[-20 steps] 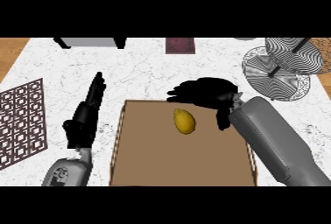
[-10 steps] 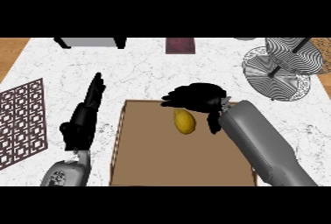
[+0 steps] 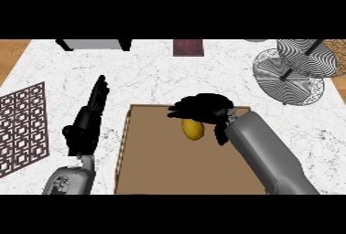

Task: Pick the lemon from the tray and place it in the tiered basket

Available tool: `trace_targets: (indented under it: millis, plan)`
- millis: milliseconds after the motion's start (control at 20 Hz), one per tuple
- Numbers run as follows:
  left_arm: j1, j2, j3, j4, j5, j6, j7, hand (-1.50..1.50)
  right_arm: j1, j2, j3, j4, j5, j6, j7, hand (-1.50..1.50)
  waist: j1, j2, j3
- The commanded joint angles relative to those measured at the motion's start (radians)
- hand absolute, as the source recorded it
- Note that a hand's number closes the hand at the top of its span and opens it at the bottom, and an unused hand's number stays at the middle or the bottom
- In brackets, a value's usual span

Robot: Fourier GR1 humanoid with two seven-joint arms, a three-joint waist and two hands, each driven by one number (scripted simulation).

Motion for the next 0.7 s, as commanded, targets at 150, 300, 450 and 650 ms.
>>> trace_targets:
  millis: [150,300,450,650]
  plan:
    - [0.001,0.007,0.023,0.020,0.009,-0.024,-0.025,0.00,0.006,0.052,-0.022,0.062,0.035,-0.014,-0.035,-1.50,0.001,0.001,0.000]
    - [0.047,-0.031,-0.034,-0.038,-0.032,0.008,-0.008,0.00,0.010,0.099,-0.057,0.124,0.033,-0.074,-0.011,-1.50,0.004,0.001,0.000]
    - [0.032,-0.012,0.014,0.064,-0.006,-0.011,-0.096,0.00,0.077,0.067,-0.064,0.070,0.035,-0.140,-0.050,1.50,-0.003,0.001,0.000]
    - [0.084,-0.035,-0.046,-0.044,-0.047,0.022,-0.021,0.00,0.027,0.110,-0.060,0.148,0.081,-0.311,-0.079,1.50,0.009,0.002,0.000]
